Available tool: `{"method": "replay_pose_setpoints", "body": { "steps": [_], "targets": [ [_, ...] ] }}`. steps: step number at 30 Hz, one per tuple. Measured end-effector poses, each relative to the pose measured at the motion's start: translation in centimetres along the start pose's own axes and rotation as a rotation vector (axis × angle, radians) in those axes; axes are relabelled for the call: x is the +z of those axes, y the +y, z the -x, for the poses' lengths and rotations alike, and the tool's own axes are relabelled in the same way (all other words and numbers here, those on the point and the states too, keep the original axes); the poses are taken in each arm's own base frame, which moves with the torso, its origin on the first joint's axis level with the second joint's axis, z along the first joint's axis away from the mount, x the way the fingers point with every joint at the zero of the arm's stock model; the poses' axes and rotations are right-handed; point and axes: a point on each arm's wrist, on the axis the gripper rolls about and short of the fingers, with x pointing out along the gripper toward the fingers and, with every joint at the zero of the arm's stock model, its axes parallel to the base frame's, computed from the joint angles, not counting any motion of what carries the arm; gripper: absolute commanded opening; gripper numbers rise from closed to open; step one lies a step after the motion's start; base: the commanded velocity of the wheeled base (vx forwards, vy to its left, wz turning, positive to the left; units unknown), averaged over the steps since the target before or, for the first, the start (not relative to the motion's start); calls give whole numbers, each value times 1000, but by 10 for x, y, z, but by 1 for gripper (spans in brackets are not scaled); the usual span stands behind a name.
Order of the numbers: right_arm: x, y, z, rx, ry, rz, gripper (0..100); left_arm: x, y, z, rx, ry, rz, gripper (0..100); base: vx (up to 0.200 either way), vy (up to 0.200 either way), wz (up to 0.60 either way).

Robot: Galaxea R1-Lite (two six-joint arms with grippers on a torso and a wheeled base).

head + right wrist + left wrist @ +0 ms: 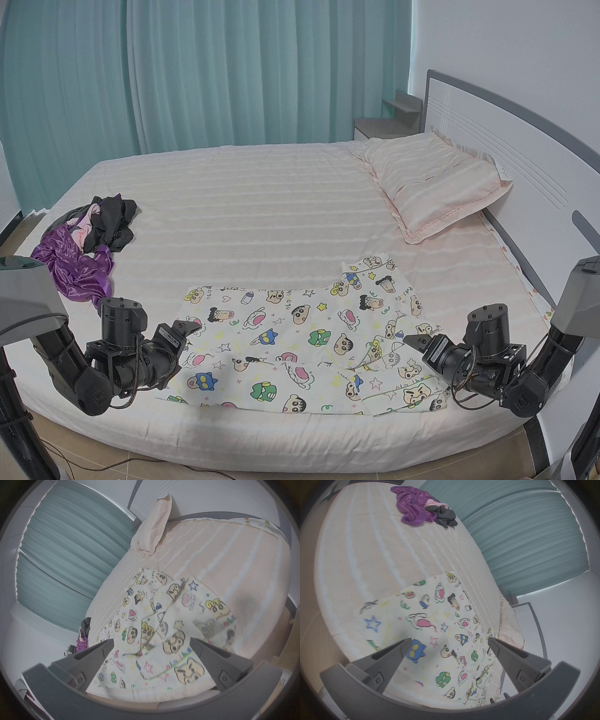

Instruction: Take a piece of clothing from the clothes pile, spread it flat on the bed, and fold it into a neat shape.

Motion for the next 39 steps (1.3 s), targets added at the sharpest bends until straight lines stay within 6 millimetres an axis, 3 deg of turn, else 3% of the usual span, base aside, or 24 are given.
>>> {"method": "replay_pose_setpoints", "body": {
  "steps": [22, 39],
  "targets": [
    [-1, 0, 1, 1, 4, 4, 100, -6, 2, -2, -30, -4, -63, 100, 0, 0, 0],
    [2, 3, 8, 19, -6, 0, 100, 0, 10, 1, 7, -15, -109, 100, 0, 200, 0]
  ]
}}
